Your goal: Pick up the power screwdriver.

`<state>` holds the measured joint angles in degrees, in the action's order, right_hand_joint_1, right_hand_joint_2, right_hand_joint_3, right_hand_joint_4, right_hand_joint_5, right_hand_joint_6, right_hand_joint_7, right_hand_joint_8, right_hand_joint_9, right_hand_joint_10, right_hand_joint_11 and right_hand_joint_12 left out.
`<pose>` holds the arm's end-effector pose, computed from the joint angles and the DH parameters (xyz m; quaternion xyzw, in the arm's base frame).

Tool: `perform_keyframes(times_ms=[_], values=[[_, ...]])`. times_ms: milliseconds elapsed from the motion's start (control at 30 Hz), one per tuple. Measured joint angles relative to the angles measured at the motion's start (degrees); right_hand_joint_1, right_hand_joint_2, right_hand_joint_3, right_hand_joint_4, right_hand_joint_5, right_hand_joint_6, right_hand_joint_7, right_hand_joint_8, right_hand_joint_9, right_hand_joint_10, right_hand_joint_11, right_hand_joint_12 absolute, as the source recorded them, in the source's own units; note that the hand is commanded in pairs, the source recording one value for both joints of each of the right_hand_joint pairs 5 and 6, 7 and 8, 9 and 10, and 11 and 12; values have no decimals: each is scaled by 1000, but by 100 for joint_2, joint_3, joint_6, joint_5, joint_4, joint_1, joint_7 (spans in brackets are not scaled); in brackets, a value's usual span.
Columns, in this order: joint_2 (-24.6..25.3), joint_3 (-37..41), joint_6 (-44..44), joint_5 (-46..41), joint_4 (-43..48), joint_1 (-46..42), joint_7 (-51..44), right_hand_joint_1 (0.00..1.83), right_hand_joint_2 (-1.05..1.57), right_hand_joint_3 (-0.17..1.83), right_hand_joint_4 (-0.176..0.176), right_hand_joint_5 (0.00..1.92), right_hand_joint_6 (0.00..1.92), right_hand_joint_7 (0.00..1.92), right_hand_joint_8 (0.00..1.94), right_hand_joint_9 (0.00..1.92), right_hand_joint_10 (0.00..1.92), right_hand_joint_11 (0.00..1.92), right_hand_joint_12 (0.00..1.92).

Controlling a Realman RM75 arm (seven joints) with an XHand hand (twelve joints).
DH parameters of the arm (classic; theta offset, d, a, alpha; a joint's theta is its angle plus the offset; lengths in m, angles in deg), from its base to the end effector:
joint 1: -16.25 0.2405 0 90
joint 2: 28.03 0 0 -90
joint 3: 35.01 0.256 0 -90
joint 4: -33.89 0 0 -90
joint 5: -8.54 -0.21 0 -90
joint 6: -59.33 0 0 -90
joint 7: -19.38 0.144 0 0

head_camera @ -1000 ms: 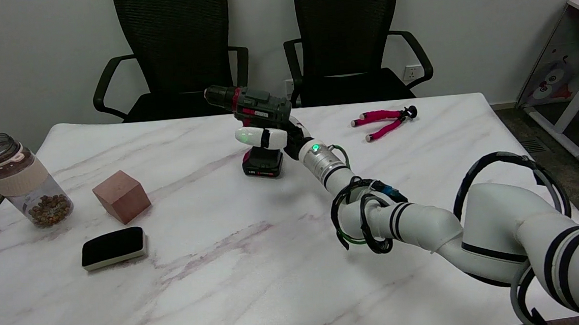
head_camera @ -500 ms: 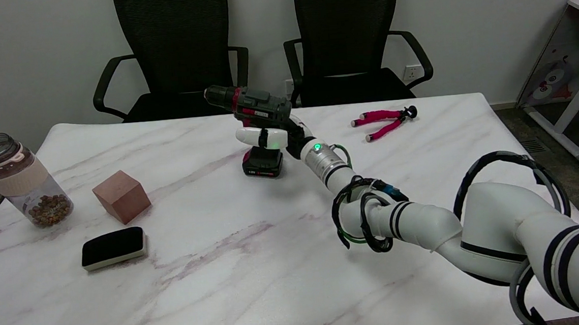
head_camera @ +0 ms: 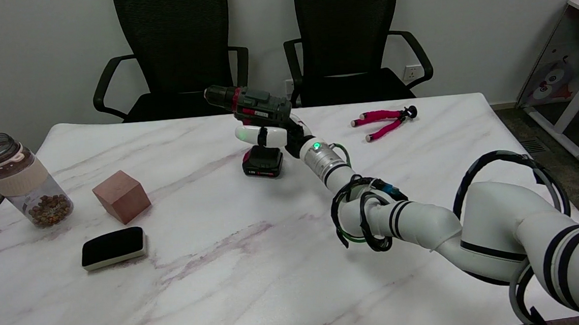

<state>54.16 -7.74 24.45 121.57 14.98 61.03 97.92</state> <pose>-0.3078 -0.4886 0.2300 0.5260 -0.5161 0.4593 0.4960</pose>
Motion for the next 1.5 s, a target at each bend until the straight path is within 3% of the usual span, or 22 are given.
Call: perform_keyframes(times_ms=[200,467,700,867,933,1033,1167,1233,1433,1500], values=[[-2,3,-17,-1,-20,0,12,1038,230,736,176,718,718,718,718,615,615,394,394],[-18,6,-31,-51,-75,0,24,1088,395,829,168,775,775,775,775,1002,1002,691,691],[-43,6,-37,-94,-142,-7,29,1104,425,885,163,788,788,788,788,1070,1070,736,736],[-72,6,-39,-113,-196,-12,31,1126,461,1016,154,807,807,807,807,1149,1149,877,877],[-88,6,-39,-116,-221,-13,31,1106,474,1059,176,815,815,815,815,1172,1172,928,928],[-108,6,-39,-116,-246,-14,31,1119,491,1096,175,821,821,821,821,1190,1190,973,973],[-134,5,-39,-125,-277,-15,32,1123,507,1127,169,829,829,829,829,1216,1216,1003,1003],[-147,6,-39,-131,-290,-16,33,1147,516,1144,143,833,833,833,833,1238,1238,1023,1023],[-178,6,-42,-136,-319,-16,35,1145,554,1168,150,868,868,868,868,1302,1302,1064,1064],[-188,6,-44,-138,-327,-16,35,1150,582,1160,135,929,929,929,929,1336,1336,1075,1075]])
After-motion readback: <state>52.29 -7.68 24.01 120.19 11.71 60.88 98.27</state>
